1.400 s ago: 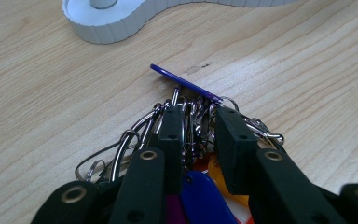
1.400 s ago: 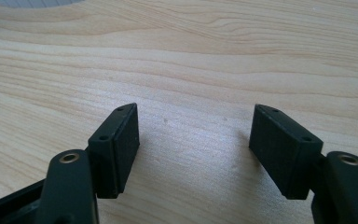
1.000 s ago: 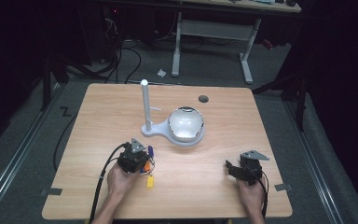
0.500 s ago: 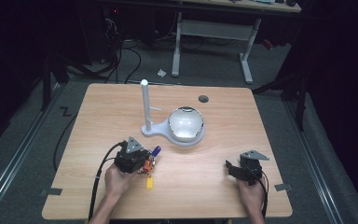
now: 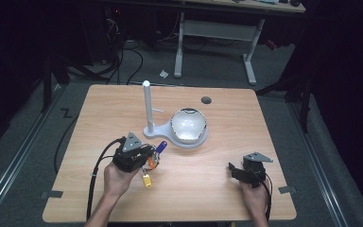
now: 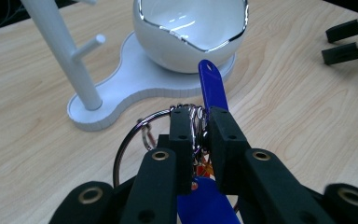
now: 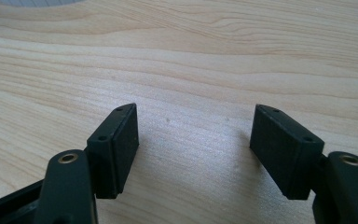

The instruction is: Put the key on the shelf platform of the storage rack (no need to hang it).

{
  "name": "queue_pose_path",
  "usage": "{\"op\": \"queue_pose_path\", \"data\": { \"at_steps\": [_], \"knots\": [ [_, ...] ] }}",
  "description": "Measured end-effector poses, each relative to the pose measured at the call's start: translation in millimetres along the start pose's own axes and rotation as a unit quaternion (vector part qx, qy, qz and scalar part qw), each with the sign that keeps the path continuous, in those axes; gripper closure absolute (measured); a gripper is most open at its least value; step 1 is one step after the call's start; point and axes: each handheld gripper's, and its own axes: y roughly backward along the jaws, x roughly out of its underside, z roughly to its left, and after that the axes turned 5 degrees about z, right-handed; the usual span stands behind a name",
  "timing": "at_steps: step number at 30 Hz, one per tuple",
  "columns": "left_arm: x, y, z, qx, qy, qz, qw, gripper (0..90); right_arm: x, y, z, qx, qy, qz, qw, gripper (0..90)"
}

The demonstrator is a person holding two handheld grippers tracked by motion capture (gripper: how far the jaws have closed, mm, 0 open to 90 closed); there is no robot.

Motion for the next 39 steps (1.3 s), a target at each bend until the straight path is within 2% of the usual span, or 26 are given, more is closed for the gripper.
{"op": "queue_pose_path", "data": {
  "at_steps": [1, 8, 18, 21, 26, 29, 30, 35, 37, 39],
  "knots": [
    [-1.1, 1.6, -2.5, 0.002, 0.005, 0.004, 1.0, 80.5, 0.0, 0.0, 0.0, 0.0, 0.0, 0.0, 1.0, 32.6],
    [-8.4, 8.6, -14.5, 0.021, 0.0, 0.015, 0.9997, 80.5, 0.0, 0.1, 0.1, 0.0, -0.001, 0.001, 1.0, 32.5],
    [-21.7, 16.5, -35.3, 0.048, 0.011, 0.034, 0.9982, 80.5, 0.0, 0.0, 0.2, -0.001, 0.0, 0.001, 1.0, 32.3],
    [-23.4, 16.0, -42.1, 0.049, 0.011, 0.037, 0.9981, 80.5, 0.0, 0.0, 0.1, -0.001, 0.0, 0.001, 1.0, 32.3],
    [-27.7, 15.8, -53.7, 0.063, 0.002, 0.053, 0.9966, 80.5, 0.0, 0.0, 0.1, -0.001, 0.001, 0.0, 1.0, 32.2],
    [-31.9, 15.0, -63.5, 0.065, 0.019, 0.064, 0.9956, 80.5, 0.0, 0.0, 0.1, -0.001, 0.001, 0.0, 1.0, 32.2],
    [-33.6, 14.3, -66.0, 0.07, 0.016, 0.067, 0.9952, 80.5, 0.0, 0.0, 0.1, -0.001, 0.001, 0.0, 1.0, 32.2],
    [-40.9, 9.8, -82.3, 0.081, 0.026, 0.083, 0.9929, 80.5, 0.0, 0.0, 0.1, -0.001, 0.001, 0.0, 1.0, 32.1],
    [-44.1, 6.8, -91.7, 0.088, 0.018, 0.089, 0.992, 80.5, 0.0, 0.0, 0.1, -0.002, 0.001, 0.0, 1.0, 32.0],
    [-45.5, 5.9, -94.9, 0.091, 0.016, 0.091, 0.9915, 80.5, 0.0, 0.0, 0.1, -0.002, 0.001, 0.001, 1.0, 32.0]
  ]
}}
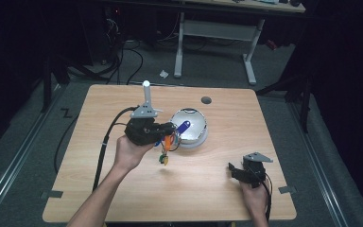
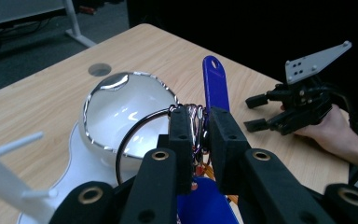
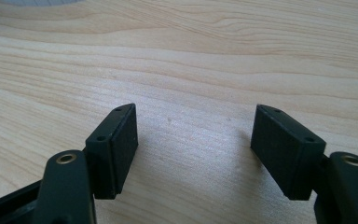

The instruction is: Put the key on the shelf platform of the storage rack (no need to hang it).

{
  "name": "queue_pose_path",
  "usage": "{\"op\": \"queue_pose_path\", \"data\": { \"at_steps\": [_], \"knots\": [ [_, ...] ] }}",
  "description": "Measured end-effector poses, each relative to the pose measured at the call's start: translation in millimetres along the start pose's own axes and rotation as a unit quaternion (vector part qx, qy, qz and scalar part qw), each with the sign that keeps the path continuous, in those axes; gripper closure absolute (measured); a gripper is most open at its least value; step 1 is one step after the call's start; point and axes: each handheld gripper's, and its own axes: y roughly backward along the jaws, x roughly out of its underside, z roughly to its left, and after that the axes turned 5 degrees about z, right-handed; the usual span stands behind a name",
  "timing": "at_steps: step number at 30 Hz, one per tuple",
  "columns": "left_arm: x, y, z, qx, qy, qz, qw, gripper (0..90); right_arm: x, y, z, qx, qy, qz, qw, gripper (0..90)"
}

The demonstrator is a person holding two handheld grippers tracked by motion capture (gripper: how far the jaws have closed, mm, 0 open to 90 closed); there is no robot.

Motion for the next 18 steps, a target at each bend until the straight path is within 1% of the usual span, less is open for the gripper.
{"op": "queue_pose_path", "data": {
  "at_steps": [2, 4, 6, 7, 8, 11, 12, 16, 18],
  "knots": [
    [-3.2, -3.1, -6.3, 0.003, 0.003, 0.002, 1.0, 80.5, 0.0, 0.0, 0.0, 0.0, 0.0, 0.0, 1.0, 31.9],
    [-6.9, -7.0, -10.9, 0.006, -0.002, 0.004, 1.0, 80.5, 0.0, 0.0, 0.0, 0.0, 0.001, 0.0, 1.0, 31.9],
    [-10.4, -11.5, -15.8, 0.005, 0.004, 0.003, 1.0, 80.5, 0.0, 0.0, 0.0, 0.0, 0.001, 0.0, 1.0, 31.9],
    [-12.5, -13.8, -17.4, 0.008, 0.002, 0.005, 0.9999, 80.5, 0.0, 0.0, 0.0, -0.001, 0.001, 0.0, 1.0, 31.8],
    [-14.4, -16.3, -19.6, 0.007, 0.007, 0.005, 0.9999, 80.5, 0.0, 0.0, 0.0, -0.001, 0.001, 0.0, 1.0, 31.8],
    [-18.5, -23.2, -24.7, 0.004, 0.008, 0.007, 0.9999, 80.4, -0.1, -0.1, -0.3, -0.002, 0.001, 0.0, 1.0, 31.9],
    [-19.6, -25.4, -25.8, 0.005, 0.004, 0.007, 1.0, 80.5, -0.1, 0.0, -0.4, -0.003, -0.001, 0.0, 1.0, 32.0],
    [-24.7, -33.7, -30.7, 0.008, 0.01, 0.009, 0.9999, 80.4, -0.4, -0.3, -0.6, -0.003, -0.001, 0.0, 1.0, 32.0],
    [-25.4, -39.4, -32.8, 0.004, 0.006, 0.006, 1.0, 80.4, -0.5, -0.4, -0.6, -0.003, -0.001, 0.0, 1.0, 32.0]
  ]
}}
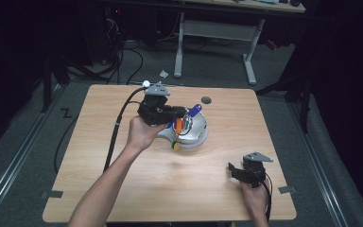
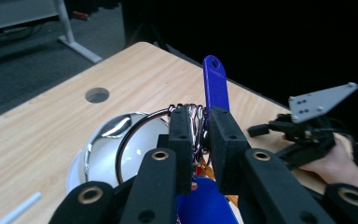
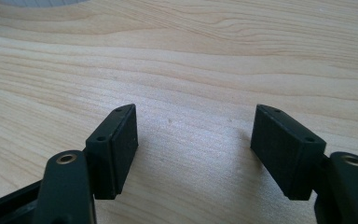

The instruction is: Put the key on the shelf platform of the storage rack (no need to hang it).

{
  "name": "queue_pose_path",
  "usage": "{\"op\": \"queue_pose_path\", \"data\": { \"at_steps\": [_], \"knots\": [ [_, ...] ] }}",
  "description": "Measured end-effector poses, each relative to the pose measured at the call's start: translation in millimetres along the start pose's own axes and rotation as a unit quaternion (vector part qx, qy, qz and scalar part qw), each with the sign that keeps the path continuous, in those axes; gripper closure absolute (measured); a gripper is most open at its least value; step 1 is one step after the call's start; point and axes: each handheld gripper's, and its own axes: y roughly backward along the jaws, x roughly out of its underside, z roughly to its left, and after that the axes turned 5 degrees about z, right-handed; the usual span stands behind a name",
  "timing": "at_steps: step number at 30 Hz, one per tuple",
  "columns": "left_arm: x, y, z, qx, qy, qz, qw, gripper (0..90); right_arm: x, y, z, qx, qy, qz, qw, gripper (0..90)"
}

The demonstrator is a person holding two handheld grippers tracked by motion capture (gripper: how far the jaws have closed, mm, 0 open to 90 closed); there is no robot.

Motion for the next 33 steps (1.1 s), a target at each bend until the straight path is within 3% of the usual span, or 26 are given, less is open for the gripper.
{"op": "queue_pose_path", "data": {
  "at_steps": [5, 10, 16, 23, 33],
  "knots": [
    [-4.9, -12.7, -5.4, 0.001, 0.008, 0.004, 1.0, 80.4, -0.2, -0.1, -0.5, -0.001, 0.001, 0.0, 1.0, 32.2],
    [-7.5, -25.9, -9.1, -0.003, 0.0, -0.002, 1.0, 80.4, -0.4, -0.2, -0.6, -0.001, 0.001, 0.0, 1.0, 32.1],
    [-15.3, -36.5, -12.9, 0.001, 0.013, -0.009, 0.9999, 80.4, -0.5, -0.2, -0.5, -0.002, 0.0, 0.001, 1.0, 32.0],
    [-16.7, -42.7, -19.7, 0.007, 0.014, -0.016, 0.9997, 80.3, -0.5, -0.3, -0.5, -0.002, 0.001, 0.0, 1.0, 31.9],
    [-22.6, -49.8, -15.8, 0.006, 0.021, -0.03, 0.9993, 80.3, -0.5, -0.3, -0.3, -0.003, 0.002, 0.0, 1.0, 31.9]
  ]
}}
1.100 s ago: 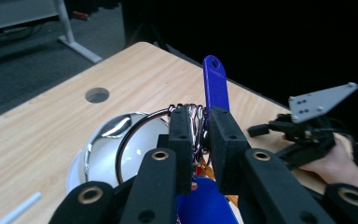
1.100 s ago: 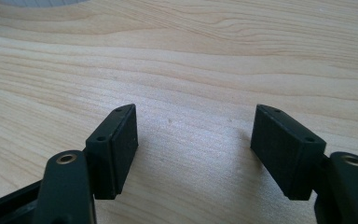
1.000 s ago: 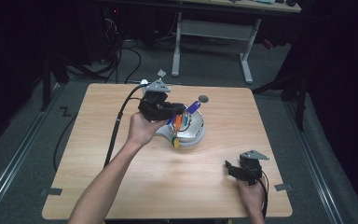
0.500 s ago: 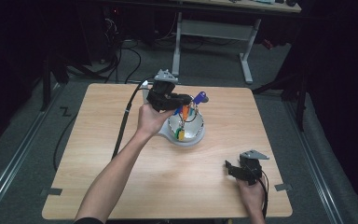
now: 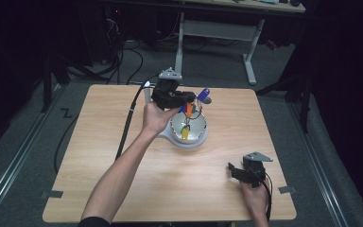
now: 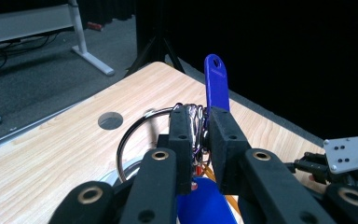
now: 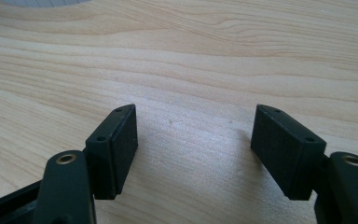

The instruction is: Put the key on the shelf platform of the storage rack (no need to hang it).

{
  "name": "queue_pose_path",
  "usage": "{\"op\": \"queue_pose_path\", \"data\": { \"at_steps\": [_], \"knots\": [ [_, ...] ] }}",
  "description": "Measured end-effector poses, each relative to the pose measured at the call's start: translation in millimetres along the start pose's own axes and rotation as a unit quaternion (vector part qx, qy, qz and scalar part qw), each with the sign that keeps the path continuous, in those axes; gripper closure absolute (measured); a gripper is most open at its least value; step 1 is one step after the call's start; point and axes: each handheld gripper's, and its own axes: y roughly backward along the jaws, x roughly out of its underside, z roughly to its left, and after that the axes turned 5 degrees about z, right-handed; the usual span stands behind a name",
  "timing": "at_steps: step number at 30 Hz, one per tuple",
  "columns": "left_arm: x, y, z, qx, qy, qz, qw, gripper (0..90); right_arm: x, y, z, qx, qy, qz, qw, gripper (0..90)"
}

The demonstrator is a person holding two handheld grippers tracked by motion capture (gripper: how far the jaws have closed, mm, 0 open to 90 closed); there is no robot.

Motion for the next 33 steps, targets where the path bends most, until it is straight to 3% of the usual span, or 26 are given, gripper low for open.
{"op": "queue_pose_path", "data": {
  "at_steps": [7, 16, 28, 29, 33],
  "knots": [
    [-5.1, 0.8, 0.6, 0.0, 0.006, -0.007, 1.0, 80.3, 0.0, 0.0, 0.1, 0.0, 0.0, 0.0, 1.0, 31.9],
    [5.2, -6.3, 7.1, -0.017, -0.018, -0.013, 0.9996, 80.3, 0.0, -0.2, 0.4, 0.0, 0.001, 0.0, 1.0, 31.9],
    [16.3, -21.7, 32.1, -0.045, -0.011, -0.002, 0.9989, 80.2, 0.1, 0.0, 0.5, 0.0, 0.003, 0.001, 1.0, 31.8],
    [17.6, -22.8, 34.8, -0.045, -0.019, 0.0, 0.9988, 80.2, 0.1, 0.0, 0.5, 0.0, 0.004, 0.001, 1.0, 31.8],
    [21.3, -27.4, 42.0, -0.053, -0.017, 0.002, 0.9984, 80.1, 0.1, 0.0, 0.6, -0.001, 0.005, 0.001, 1.0, 31.8]
  ]
}}
